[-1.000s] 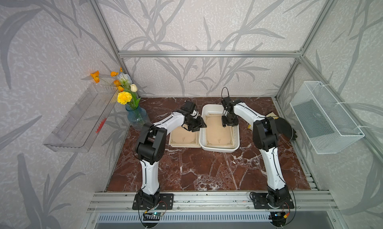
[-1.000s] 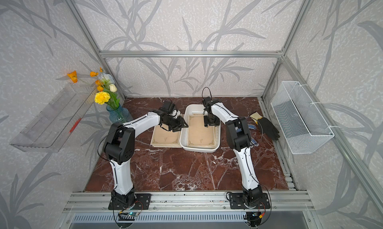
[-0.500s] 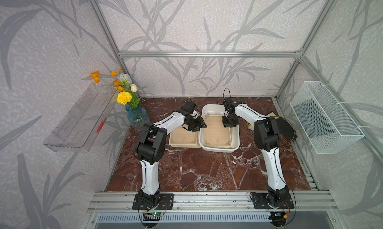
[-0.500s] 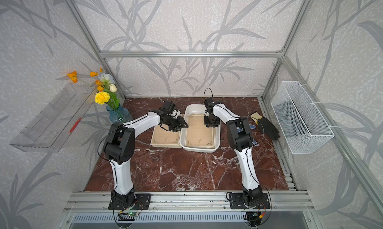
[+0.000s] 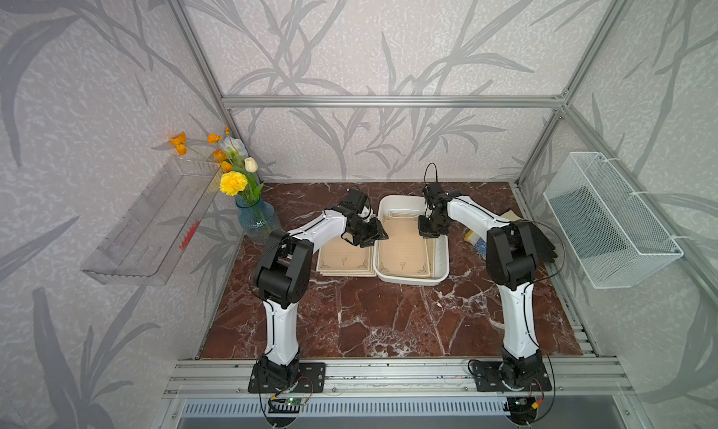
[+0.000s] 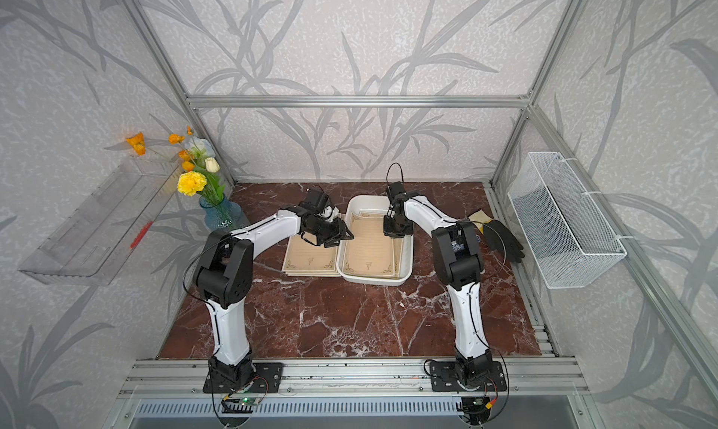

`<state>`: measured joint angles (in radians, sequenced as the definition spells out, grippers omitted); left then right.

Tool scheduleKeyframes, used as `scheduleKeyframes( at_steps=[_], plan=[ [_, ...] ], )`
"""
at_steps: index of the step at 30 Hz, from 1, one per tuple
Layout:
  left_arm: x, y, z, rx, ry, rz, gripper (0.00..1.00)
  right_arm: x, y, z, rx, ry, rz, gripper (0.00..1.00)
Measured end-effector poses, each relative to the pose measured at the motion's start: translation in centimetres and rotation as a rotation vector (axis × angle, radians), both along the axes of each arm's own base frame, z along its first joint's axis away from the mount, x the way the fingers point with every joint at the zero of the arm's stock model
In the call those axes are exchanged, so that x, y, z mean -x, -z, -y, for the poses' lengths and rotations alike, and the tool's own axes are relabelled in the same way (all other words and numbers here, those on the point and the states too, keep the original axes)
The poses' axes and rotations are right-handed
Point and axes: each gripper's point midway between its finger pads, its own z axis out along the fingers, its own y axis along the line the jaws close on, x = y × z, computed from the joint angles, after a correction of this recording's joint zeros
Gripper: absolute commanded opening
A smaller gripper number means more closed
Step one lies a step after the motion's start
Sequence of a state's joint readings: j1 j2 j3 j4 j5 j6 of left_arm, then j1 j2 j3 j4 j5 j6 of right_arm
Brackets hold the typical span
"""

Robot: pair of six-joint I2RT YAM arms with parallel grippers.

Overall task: Take out the stationery paper from the storage box
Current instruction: Pick up the stationery paper from the storage box.

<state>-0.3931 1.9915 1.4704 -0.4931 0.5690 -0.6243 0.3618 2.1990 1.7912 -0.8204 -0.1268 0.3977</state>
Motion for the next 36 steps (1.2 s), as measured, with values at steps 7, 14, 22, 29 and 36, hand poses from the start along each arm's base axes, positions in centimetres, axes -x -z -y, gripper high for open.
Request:
scheduleKeyframes(
  at_steps=[7,14,22,29,36],
  plan=[
    [0.0,0.0,0.0,0.0,0.001,0.0,0.51,0.2,-1.3,-1.1,-0.079,-0.011,0.029,0.12],
    [0.1,0.0,0.1,0.001,0.002,-0.001,0.51,0.7,-2.1,-2.1,-0.144,-0.036,0.026,0.21],
    [0.1,0.0,0.2,0.0,0.004,-0.001,0.51,0.8,-2.0,-1.9,-0.154,-0.032,0.016,0.15],
    [0.1,0.0,0.2,0.0,0.004,-0.001,0.51,0.9,-1.9,-2.5,-0.201,-0.038,0.008,0.07],
    [0.1,0.0,0.2,0.001,0.002,-0.003,0.51,1.5,-1.0,-3.0,-0.28,-0.026,-0.028,0.18]
  ],
)
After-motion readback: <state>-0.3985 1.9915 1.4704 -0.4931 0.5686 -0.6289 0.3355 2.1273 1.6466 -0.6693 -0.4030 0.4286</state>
